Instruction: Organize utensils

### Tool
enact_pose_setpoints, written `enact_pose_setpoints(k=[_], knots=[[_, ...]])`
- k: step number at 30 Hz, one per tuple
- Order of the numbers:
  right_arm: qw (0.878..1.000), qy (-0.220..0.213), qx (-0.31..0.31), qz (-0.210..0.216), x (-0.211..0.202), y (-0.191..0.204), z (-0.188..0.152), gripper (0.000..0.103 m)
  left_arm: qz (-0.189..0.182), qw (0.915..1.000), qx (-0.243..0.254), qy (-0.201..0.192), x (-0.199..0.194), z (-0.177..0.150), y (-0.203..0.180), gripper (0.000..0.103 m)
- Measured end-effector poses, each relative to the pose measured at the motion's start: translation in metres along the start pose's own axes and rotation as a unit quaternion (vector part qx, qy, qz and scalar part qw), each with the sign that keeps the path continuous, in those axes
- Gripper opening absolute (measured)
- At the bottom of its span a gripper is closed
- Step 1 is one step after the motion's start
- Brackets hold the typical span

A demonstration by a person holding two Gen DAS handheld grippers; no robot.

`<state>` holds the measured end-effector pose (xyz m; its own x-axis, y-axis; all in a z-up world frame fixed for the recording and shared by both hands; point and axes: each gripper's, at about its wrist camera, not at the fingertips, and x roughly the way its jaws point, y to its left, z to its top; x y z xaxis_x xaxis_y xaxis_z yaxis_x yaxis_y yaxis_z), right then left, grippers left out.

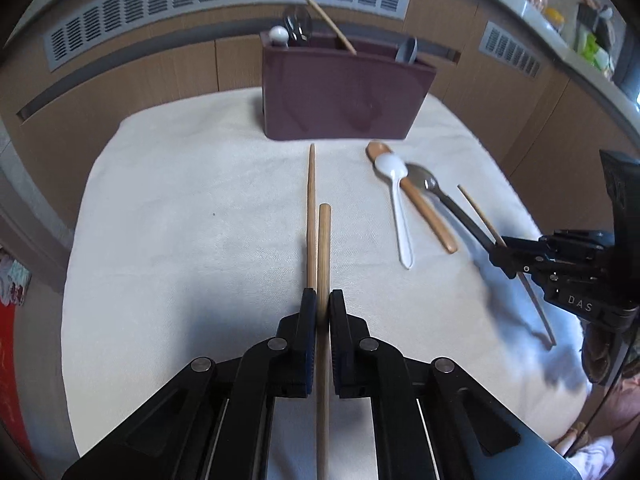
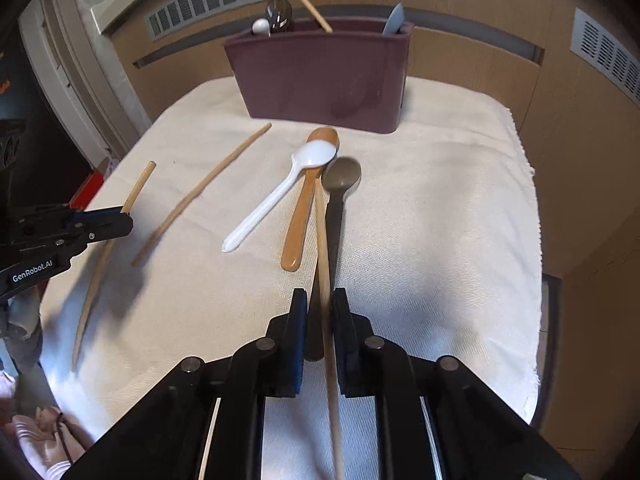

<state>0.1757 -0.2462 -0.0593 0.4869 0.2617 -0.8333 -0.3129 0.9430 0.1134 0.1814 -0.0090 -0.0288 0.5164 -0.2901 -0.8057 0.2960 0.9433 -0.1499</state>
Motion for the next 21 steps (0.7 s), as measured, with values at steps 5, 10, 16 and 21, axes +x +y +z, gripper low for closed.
enact_pose_setpoints(k=[5, 10, 16, 21], knots=[[0.999, -0.039, 0.000, -0.011, -0.034, 0.005, -0.001, 0.006, -0.008, 0.9988, -0.011, -0.047, -0.034, 0.002, 0.000, 0.006], [0.996, -0.086, -0.003, -0.012, -0.071, 0.011, 0.003, 0.005, -0.015, 0.9949, -0.004, -0.099, -0.070, 0.011, -0.010, 0.006], [0.998, -0.059, -0.021, -0.004, -0.061, 0.011, -0.002, 0.008, -0.019, 0.9906, 0.007, -0.136, -0.095, 0.017, -0.023, 0.006], [0.999, -0.028, -0.002, -0.025, -0.023, 0.004, -0.010, 0.042, -0.016, 0.9896, 0.004, -0.143, -0.097, 0.014, -0.024, 0.006]])
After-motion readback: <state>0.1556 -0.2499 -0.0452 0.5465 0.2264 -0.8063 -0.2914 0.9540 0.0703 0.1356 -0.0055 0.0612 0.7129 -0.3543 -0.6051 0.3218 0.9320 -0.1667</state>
